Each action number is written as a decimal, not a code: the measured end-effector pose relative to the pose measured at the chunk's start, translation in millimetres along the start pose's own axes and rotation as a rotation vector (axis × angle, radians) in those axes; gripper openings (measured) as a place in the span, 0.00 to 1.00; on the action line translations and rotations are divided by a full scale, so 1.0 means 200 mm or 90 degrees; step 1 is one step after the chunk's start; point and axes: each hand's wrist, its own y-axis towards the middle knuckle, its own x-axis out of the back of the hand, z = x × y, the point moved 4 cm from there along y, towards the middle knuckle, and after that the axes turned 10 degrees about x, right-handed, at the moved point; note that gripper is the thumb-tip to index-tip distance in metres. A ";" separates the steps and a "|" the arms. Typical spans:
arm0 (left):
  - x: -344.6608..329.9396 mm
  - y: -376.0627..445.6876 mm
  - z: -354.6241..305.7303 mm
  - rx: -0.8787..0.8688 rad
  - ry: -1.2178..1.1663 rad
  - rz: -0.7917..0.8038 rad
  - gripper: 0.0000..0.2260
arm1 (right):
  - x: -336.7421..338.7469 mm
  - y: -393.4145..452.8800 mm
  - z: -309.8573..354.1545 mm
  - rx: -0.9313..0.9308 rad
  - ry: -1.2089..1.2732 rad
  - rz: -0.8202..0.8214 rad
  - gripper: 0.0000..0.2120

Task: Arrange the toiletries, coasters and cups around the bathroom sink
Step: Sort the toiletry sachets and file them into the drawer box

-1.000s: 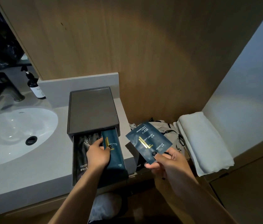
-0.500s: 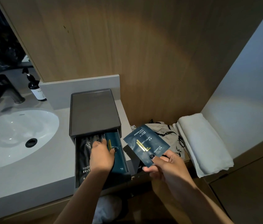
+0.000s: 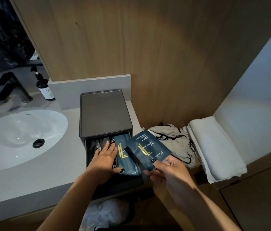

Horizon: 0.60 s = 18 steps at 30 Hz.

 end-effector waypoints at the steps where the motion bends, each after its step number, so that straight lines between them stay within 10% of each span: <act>1: -0.01 0.01 0.00 -0.001 0.011 0.004 0.40 | -0.02 0.01 -0.01 -0.013 0.011 -0.003 0.08; 18: 0.14 -0.12 0.28 -0.120 -0.308 -0.233 0.25 | -0.45 0.16 -0.21 -0.156 0.234 -0.060 0.05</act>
